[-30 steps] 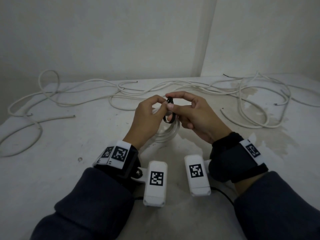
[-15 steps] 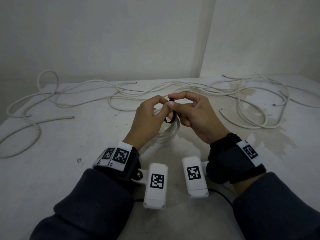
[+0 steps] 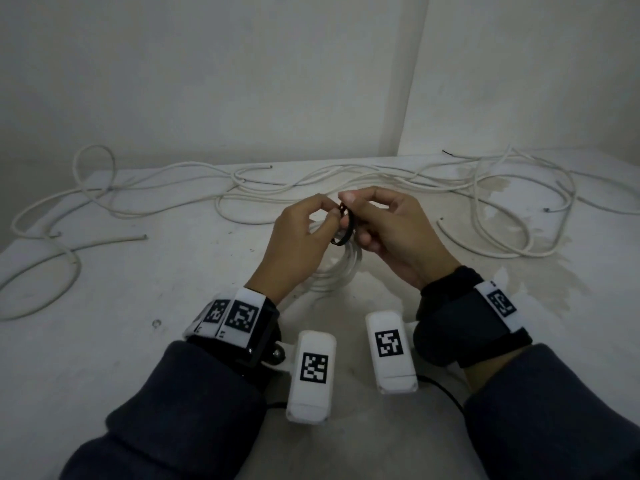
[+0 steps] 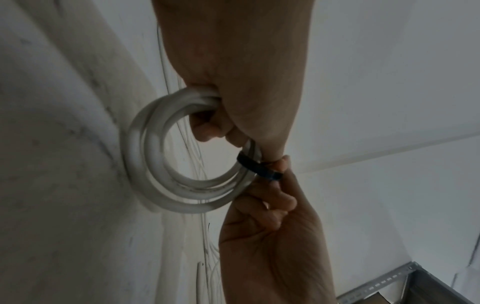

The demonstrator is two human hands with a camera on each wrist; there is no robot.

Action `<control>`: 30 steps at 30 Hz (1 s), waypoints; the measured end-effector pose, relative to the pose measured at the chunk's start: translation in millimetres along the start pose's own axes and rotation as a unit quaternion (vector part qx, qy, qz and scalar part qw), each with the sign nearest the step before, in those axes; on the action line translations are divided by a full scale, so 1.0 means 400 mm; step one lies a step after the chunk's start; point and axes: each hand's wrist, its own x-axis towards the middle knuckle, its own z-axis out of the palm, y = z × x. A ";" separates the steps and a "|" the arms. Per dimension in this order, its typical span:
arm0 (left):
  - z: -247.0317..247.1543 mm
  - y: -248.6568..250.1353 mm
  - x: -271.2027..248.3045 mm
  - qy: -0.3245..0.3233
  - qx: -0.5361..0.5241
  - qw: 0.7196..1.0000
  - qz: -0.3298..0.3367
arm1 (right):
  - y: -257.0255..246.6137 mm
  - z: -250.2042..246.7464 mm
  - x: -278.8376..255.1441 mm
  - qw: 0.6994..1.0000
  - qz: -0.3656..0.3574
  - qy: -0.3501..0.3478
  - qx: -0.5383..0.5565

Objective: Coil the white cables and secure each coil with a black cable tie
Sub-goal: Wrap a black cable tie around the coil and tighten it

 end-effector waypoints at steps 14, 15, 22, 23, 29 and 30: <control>-0.006 -0.006 0.000 0.013 -0.014 1.000 -0.017 | -0.019 -0.006 -0.017 0.999 -0.006 -0.017 -0.043; -0.005 -0.006 -0.001 0.010 -0.011 1.000 -0.018 | -0.018 -0.005 -0.017 0.999 -0.013 -0.010 -0.046; -0.008 -0.008 0.002 0.011 -0.028 0.999 -0.039 | -0.011 0.000 -0.014 1.000 -0.026 0.006 -0.008; -0.008 -0.006 0.000 0.006 -0.034 0.998 -0.044 | -0.010 0.002 -0.013 1.000 -0.025 0.007 -0.006; -0.003 0.004 -0.004 -0.020 -0.072 0.995 -0.072 | -0.008 0.001 -0.011 0.999 -0.028 0.016 0.024; -0.002 0.003 -0.004 -0.020 -0.076 0.994 -0.077 | -0.006 0.000 -0.011 0.999 -0.028 0.016 0.023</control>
